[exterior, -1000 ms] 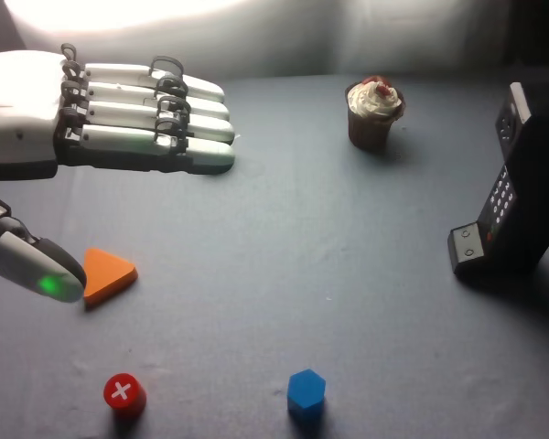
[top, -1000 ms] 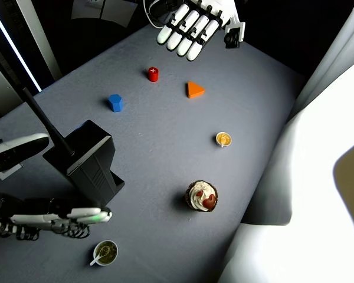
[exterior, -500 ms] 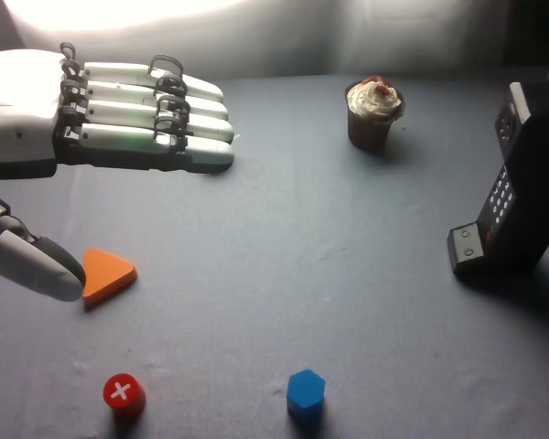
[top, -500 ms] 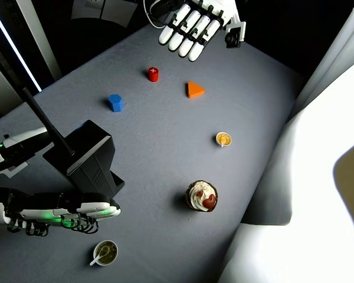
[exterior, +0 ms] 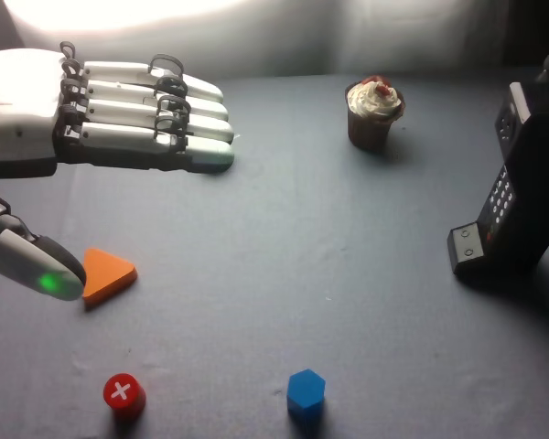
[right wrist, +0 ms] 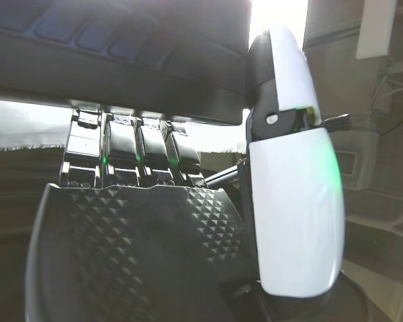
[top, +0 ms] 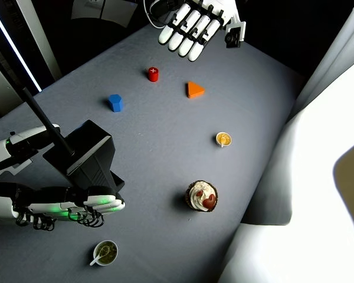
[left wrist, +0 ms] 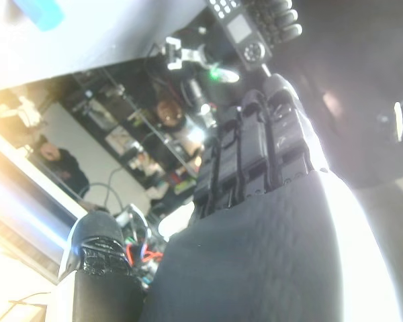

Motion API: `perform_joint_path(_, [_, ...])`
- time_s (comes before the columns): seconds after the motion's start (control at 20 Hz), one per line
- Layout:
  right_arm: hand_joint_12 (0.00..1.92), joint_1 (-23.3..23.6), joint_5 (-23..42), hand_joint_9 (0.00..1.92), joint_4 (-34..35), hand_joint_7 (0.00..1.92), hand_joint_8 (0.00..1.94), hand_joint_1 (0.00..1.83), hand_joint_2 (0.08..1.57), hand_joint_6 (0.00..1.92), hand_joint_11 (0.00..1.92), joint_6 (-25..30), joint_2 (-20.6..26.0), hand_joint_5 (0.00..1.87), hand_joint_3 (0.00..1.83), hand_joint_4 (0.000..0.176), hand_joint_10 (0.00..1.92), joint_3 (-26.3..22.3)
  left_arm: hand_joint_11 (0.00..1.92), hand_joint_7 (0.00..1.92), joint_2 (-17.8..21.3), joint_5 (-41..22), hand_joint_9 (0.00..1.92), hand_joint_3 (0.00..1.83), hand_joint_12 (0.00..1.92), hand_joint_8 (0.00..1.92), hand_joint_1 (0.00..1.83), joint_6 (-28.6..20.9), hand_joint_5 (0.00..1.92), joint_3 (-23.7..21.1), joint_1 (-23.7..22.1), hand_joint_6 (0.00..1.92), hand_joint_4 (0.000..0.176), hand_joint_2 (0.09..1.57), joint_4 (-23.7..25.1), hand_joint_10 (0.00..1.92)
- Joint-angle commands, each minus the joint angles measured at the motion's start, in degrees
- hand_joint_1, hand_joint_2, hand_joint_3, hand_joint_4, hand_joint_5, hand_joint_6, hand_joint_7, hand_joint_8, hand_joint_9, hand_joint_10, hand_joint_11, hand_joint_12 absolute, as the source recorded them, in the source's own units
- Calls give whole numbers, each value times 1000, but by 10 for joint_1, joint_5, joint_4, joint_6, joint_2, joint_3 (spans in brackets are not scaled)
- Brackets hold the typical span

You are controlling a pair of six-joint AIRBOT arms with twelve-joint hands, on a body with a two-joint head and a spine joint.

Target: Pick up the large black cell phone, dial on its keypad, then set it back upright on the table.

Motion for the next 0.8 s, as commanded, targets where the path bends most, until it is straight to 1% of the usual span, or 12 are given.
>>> perform_joint_path(0.0, [576,4,70,157,5,172,7,1133,991,9,0,7,2,197,0,0,10,-1,0,125,1,-40,97,0,259,3,0,-3,120,0,-15,3,0,1109,-56,1])
perform_joint_path(0.05, [640,5,70,178,5,190,7,1135,989,7,0,7,2,208,0,0,10,0,0,105,1,-40,75,1,200,2,0,-3,102,0,-15,3,0,1111,-57,2])
perform_joint_path(0.15, [799,6,69,267,5,261,4,1182,998,3,0,7,1,261,2,0,9,0,0,110,1,-40,77,0,203,2,0,-3,102,0,-15,1,0,1111,-57,2])
perform_joint_path(0.3, [846,10,69,281,4,279,3,1186,1000,3,0,7,-1,279,1,0,5,0,0,115,1,-40,81,1,199,4,0,-3,107,0,-15,3,0,1113,-57,3])
perform_joint_path(0.35, [894,11,69,363,3,372,10,1215,983,15,90,7,-1,396,0,0,12,0,0,107,1,-40,75,0,198,0,0,-3,101,0,-15,0,0,1112,-57,1])
perform_joint_path(0.4, [924,11,69,412,3,421,7,1230,1008,14,141,7,-1,467,3,0,11,0,0,99,1,-40,71,1,194,0,0,-3,94,0,-15,0,0,1114,-57,0])
perform_joint_path(0.5, [945,11,69,555,3,547,10,1281,1049,13,277,7,-1,586,3,0,21,1,0,111,1,-40,81,0,218,4,0,-3,107,1,-15,5,0,1114,-57,2])
perform_joint_path(0.55, [951,11,69,591,3,573,15,1294,1062,15,298,7,-1,604,7,0,30,1,0,115,1,-40,82,0,216,5,0,-3,113,1,-15,7,0,1110,-57,3])
perform_joint_path(0.6, [971,11,69,709,3,618,10,1308,1075,10,397,7,0,634,4,0,47,1,0,100,1,-40,71,0,173,4,0,-3,100,1,-15,1,0,1109,-57,2])
perform_joint_path(0.65, [956,11,69,858,3,715,17,1352,1087,14,542,7,0,701,2,0,79,1,0,92,1,-40,61,0,148,1,0,-3,94,1,-15,0,0,1111,-57,1])
perform_joint_path(0.7, [1482,11,69,853,3,827,21,1660,1074,13,720,7,0,780,1,0,822,1,0,95,1,-40,61,0,145,2,0,-3,93,1,-15,0,0,1111,-57,1])
perform_joint_path(0.75, [1493,11,69,919,3,801,959,1519,1123,905,881,7,1,711,15,0,1033,1,0,111,1,-40,69,0,169,5,0,-3,105,2,-15,3,0,1112,-57,3])
